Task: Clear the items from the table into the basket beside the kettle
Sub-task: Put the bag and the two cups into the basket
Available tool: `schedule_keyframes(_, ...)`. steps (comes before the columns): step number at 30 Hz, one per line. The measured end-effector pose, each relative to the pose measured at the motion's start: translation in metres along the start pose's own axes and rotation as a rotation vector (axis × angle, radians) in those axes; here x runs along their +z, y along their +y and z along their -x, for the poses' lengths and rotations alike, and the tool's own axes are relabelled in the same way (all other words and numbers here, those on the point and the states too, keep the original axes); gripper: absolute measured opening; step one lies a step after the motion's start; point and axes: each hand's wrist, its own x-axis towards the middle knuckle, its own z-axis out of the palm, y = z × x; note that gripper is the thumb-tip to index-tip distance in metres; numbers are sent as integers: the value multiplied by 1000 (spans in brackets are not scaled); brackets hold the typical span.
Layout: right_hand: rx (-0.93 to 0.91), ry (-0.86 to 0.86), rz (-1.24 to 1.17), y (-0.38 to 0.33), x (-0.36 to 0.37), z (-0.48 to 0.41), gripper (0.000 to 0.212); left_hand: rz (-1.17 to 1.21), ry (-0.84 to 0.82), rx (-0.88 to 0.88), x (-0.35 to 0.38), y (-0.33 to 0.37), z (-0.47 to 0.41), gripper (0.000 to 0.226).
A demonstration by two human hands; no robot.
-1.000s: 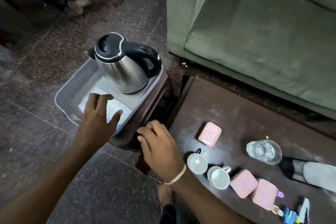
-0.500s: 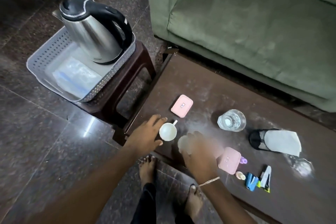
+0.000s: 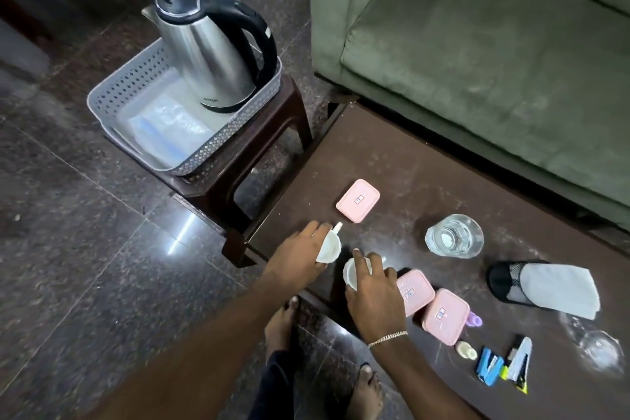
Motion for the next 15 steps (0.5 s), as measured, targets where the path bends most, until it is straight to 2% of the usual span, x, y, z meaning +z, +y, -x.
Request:
schedule_keyframes(7, -99, 161, -133, -41, -51, -8, 71, 148, 196, -21, -82, -39, 34, 76)
schedule_keyframes(15, -329, 300, -293, -157, -144, -62, 61, 78, 428, -117, -217, -135, 61, 77)
